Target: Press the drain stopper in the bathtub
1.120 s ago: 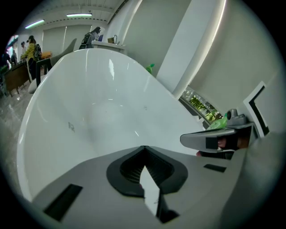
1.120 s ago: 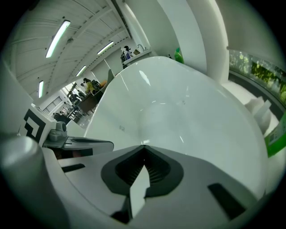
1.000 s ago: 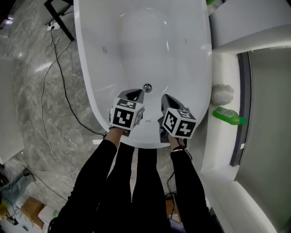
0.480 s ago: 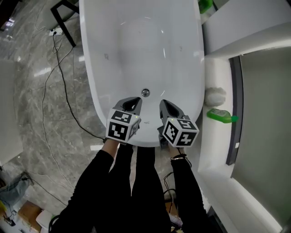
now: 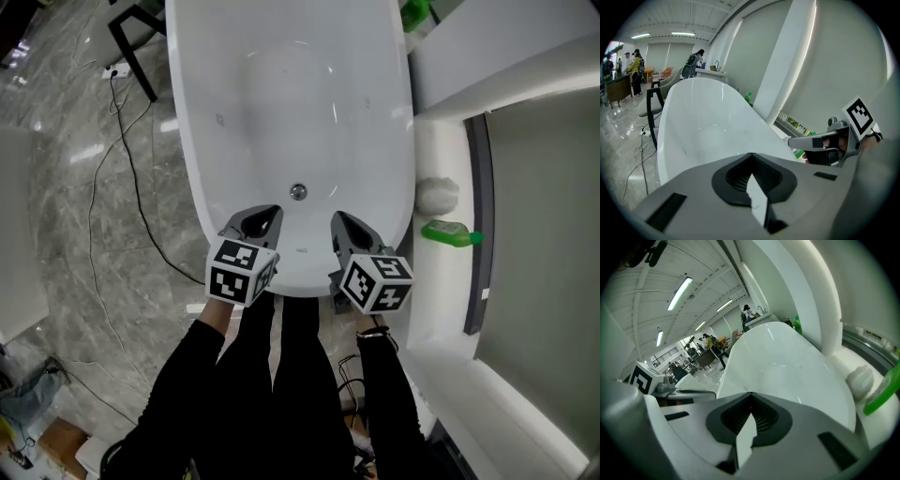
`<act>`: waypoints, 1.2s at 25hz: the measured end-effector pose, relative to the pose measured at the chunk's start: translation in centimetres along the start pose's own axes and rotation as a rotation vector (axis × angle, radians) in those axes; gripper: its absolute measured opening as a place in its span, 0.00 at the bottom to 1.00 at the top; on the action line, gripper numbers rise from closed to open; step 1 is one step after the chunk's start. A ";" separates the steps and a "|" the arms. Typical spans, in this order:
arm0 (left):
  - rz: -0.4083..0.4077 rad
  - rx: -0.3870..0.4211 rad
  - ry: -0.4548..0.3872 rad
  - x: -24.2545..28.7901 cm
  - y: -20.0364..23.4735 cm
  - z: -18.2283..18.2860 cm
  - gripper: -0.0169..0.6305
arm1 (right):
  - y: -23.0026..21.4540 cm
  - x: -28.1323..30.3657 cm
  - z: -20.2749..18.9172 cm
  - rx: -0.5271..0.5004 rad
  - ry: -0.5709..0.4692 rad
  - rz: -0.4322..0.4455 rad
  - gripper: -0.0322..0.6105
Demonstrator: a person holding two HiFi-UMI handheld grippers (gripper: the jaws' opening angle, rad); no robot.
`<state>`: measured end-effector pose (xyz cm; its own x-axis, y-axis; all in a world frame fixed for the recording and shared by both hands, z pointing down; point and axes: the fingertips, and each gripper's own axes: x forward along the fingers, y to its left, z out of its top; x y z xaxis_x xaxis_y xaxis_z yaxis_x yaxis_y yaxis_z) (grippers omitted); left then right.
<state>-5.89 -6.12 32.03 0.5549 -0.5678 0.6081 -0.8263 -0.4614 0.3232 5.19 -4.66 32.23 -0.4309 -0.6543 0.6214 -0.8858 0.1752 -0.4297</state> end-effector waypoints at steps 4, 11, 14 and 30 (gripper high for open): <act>-0.001 0.013 -0.013 -1.0 -0.5 0.5 0.04 | 0.5 -0.9 0.0 -0.010 -0.006 0.001 0.05; 0.003 0.030 -0.021 -2.5 -0.9 0.7 0.04 | 1.3 -1.8 -0.2 -0.028 -0.007 0.009 0.05; 0.005 0.028 -0.018 -2.9 -0.9 0.4 0.04 | 1.6 -1.9 -0.2 -0.044 -0.006 0.012 0.05; 0.014 0.022 -0.018 -3.4 -0.9 -0.3 0.04 | 1.7 -1.9 -2.2 -0.074 0.030 0.025 0.05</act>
<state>-7.08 -3.61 29.91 0.5450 -0.5866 0.5991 -0.8318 -0.4677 0.2988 4.14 -1.47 31.77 -0.4570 -0.6273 0.6306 -0.8845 0.2457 -0.3966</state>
